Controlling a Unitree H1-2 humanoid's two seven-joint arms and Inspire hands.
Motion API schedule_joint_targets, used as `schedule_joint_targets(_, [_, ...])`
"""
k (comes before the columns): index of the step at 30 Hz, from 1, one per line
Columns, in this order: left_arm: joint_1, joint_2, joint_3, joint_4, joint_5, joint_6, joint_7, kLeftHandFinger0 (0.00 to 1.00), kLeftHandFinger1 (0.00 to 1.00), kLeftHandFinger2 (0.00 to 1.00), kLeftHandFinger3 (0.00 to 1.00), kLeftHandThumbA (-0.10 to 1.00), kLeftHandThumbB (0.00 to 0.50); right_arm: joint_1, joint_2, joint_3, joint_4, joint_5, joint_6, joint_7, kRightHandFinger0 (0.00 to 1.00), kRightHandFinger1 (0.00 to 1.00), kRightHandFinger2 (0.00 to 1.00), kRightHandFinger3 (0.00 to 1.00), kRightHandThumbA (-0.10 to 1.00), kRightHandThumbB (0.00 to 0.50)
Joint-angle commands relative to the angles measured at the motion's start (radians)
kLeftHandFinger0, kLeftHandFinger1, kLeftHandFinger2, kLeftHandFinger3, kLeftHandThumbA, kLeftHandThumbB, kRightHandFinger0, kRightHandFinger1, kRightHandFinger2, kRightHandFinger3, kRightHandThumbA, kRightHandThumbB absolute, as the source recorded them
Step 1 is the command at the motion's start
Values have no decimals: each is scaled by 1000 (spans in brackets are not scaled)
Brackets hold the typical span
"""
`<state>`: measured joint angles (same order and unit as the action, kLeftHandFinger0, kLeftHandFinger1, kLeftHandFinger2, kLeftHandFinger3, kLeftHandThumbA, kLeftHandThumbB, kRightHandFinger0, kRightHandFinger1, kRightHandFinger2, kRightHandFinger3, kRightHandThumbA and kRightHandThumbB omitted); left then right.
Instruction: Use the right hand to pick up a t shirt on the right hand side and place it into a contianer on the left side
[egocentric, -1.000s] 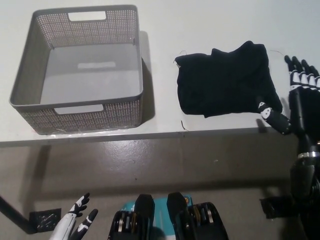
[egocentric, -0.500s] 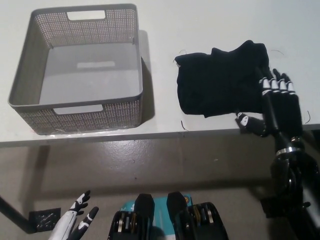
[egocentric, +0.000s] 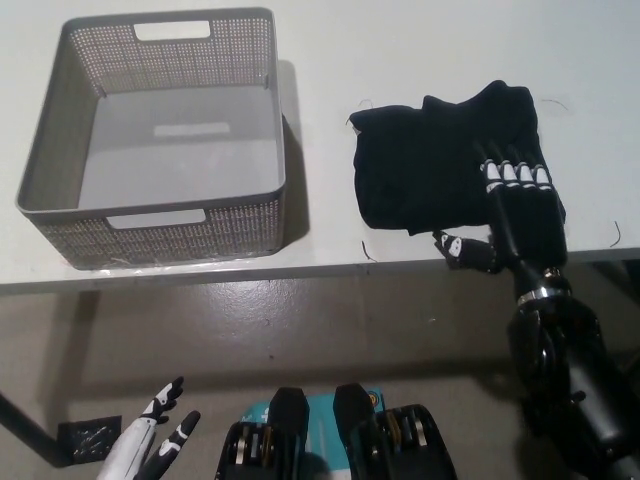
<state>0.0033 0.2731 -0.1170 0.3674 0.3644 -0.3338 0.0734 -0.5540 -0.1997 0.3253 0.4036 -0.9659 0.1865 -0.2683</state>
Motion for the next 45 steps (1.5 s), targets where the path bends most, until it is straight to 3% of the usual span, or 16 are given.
schedule_joint_targets(1, [-10, 25, -4, -35, 7, -15, -12, 984, 974, 1000, 1000, 1000, 340, -69, 9, 8, 5, -7, 23, -18, 1000, 1000, 1000, 1000, 921, 500])
schedule_joint_targets(4, [-12, 23, -1, -32, 1, -28, -10, 961, 948, 1000, 1000, 1000, 319, -72, 10, 9, 11, -3, 23, -24, 1000, 1000, 1000, 1000, 922, 500])
schedule_joint_targets(11, [-21, 21, -5, -33, 9, -23, -10, 929, 937, 1000, 1000, 1000, 339, -102, 16, 6, 58, 21, 3, -42, 1000, 1000, 1000, 1000, 889, 500])
schedule_joint_targets(19, [-29, 25, -5, -41, 14, -7, -15, 971, 955, 1000, 1000, 1000, 339, -118, 18, 9, 123, 33, -8, -60, 1000, 1000, 1000, 1000, 926, 500])
schedule_joint_targets(28, [-43, 27, -3, -30, 18, -20, -4, 941, 927, 1000, 1000, 1000, 331, -116, 5, 9, 181, 43, -5, -80, 1000, 1000, 1000, 1000, 962, 500])
schedule_joint_targets(31, [-42, 27, -1, -37, 8, -8, -15, 958, 941, 1000, 1000, 1000, 334, -127, 6, 7, 207, 51, -15, -91, 1000, 1000, 1000, 1000, 933, 500])
schedule_joint_targets(34, [-45, 26, -4, -39, 17, -10, -11, 948, 936, 1000, 1000, 1000, 330, -147, 3, -3, 248, 80, -55, -115, 1000, 1000, 1000, 1000, 577, 427])
schedule_joint_targets(35, [-46, 27, -6, -38, 31, -16, -1, 940, 932, 1000, 1000, 1000, 330, -152, 7, -14, 260, 102, -74, -125, 1000, 1000, 1000, 1000, 517, 440])
schedule_joint_targets(36, [-44, 25, -4, -43, 15, -5, -14, 940, 941, 1000, 1000, 1000, 330, -169, 18, -42, 290, 150, -116, -143, 1000, 1000, 1000, 1000, 272, 432])
schedule_joint_targets(38, [-42, 20, -5, -45, 13, -3, -17, 938, 942, 1000, 1000, 1000, 330, -171, 17, -53, 302, 169, -139, -154, 1000, 1000, 1000, 1000, 226, 438])
schedule_joint_targets(39, [-44, 20, -5, -39, 13, -10, -13, 920, 930, 1000, 1000, 1000, 334, -178, 23, -69, 320, 188, -166, -179, 1000, 1000, 1000, 1000, 22, 371])
schedule_joint_targets(40, [-47, 20, -5, -35, 14, -9, -13, 920, 931, 1000, 1000, 1000, 343, -192, 34, -100, 359, 224, -239, -259, 1000, 1000, 1000, 1000, -91, 308])
schedule_joint_targets(41, [-47, 20, -5, -41, 11, 2, -19, 939, 941, 1000, 1000, 1000, 357, -200, 41, -117, 381, 243, -279, -299, 906, 1000, 1000, 1000, -100, 242])
schedule_joint_targets(42, [-48, 20, -5, -42, 9, 0, -19, 936, 937, 1000, 1000, 1000, 348, -204, 45, -129, 389, 257, -296, -307, 777, 876, 955, 924, -100, 183])
schedule_joint_targets(44, [-50, 23, -2, -43, 3, -6, -21, 931, 934, 1000, 1000, 1000, 343, -210, 53, -144, 400, 276, -327, -315, 626, 696, 802, 771, -100, 166])
schedule_joint_targets(45, [-51, 22, -2, -47, -3, -1, -26, 954, 942, 1000, 1000, 1000, 336, -213, 56, -151, 409, 285, -371, -340, 500, 575, 721, 698, -100, 212])
